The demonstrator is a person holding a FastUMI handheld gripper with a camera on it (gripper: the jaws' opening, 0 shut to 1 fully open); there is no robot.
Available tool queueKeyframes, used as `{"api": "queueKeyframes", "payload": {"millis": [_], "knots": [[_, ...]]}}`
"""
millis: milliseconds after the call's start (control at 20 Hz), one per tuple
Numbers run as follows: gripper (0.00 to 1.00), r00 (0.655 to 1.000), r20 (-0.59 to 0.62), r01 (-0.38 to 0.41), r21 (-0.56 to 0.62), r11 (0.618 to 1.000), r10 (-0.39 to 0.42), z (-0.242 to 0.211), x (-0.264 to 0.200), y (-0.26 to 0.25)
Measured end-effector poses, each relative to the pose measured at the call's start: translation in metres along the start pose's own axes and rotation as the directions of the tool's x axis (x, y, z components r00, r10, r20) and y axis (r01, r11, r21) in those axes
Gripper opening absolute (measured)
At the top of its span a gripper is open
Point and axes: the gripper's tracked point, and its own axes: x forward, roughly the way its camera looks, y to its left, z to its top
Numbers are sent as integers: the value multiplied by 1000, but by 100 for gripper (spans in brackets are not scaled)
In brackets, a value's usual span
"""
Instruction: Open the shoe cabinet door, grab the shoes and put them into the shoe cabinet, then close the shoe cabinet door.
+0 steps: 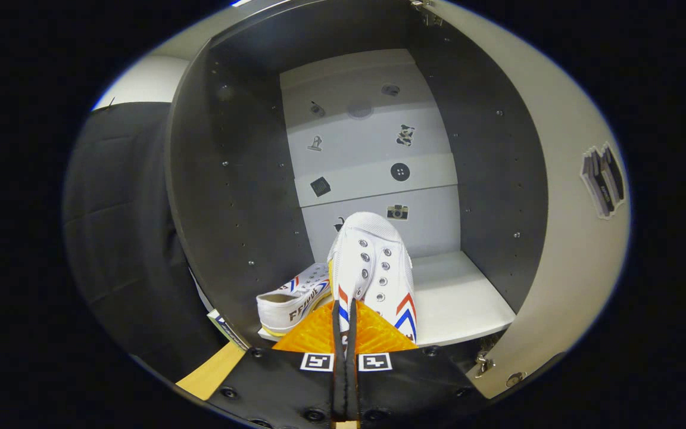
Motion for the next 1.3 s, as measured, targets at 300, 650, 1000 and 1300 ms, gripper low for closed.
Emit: {"api": "queueKeyframes", "payload": {"millis": [300,650,1000,1300], "knots": [[1,999,6,34,20,999,-35,5,37,-16],[1,997,56,52,30,998,-54,34,74,-29],[1,998,16,57,30,998,-57,20,100,-30],[1,997,-3,73,19,997,-73,9,114,-30]]}}
